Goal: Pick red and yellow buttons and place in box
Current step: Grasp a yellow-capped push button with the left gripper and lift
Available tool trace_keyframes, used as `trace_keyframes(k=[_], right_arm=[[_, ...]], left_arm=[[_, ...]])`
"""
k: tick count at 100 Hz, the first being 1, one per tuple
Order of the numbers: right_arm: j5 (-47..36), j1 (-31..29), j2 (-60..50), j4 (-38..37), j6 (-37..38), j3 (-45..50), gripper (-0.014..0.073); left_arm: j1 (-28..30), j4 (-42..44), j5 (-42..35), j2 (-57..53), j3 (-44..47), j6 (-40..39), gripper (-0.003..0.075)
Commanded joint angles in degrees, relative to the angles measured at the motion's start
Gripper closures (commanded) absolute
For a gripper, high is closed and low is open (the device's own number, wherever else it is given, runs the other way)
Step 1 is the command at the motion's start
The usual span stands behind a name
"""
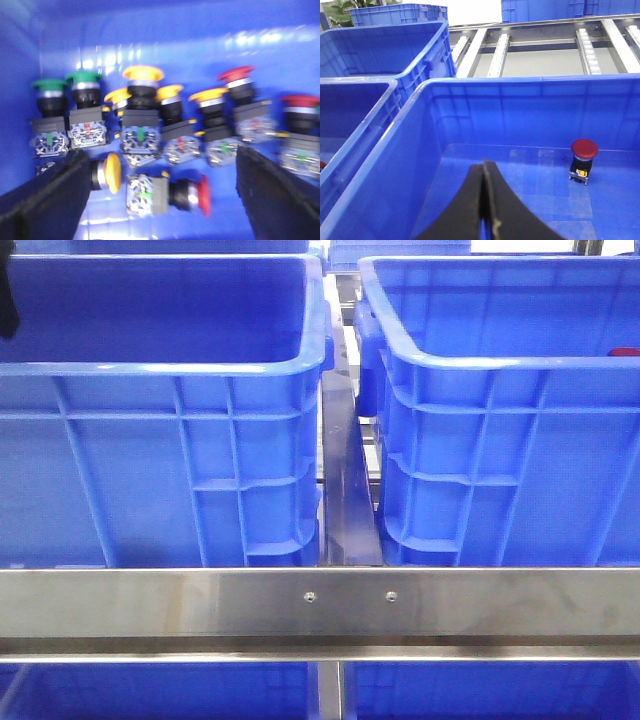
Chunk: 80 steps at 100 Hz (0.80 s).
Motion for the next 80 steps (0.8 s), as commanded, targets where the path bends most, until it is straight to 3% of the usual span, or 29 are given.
trace_keyframes(k=[1,80], right_arm=[[0.1,-0.3,-0.3,0.4,-0.5,-1.6,0.0662],[0.1,-0.3,-0.3,0.4,-0.5,-1.6,0.0662]], left_arm=[[1.0,0.1,-3.4,0.8,-2.8,-0.7,0.0184],[2.1,0.2,-11.8,11.2,-2.9,-0.3,0.0185]])
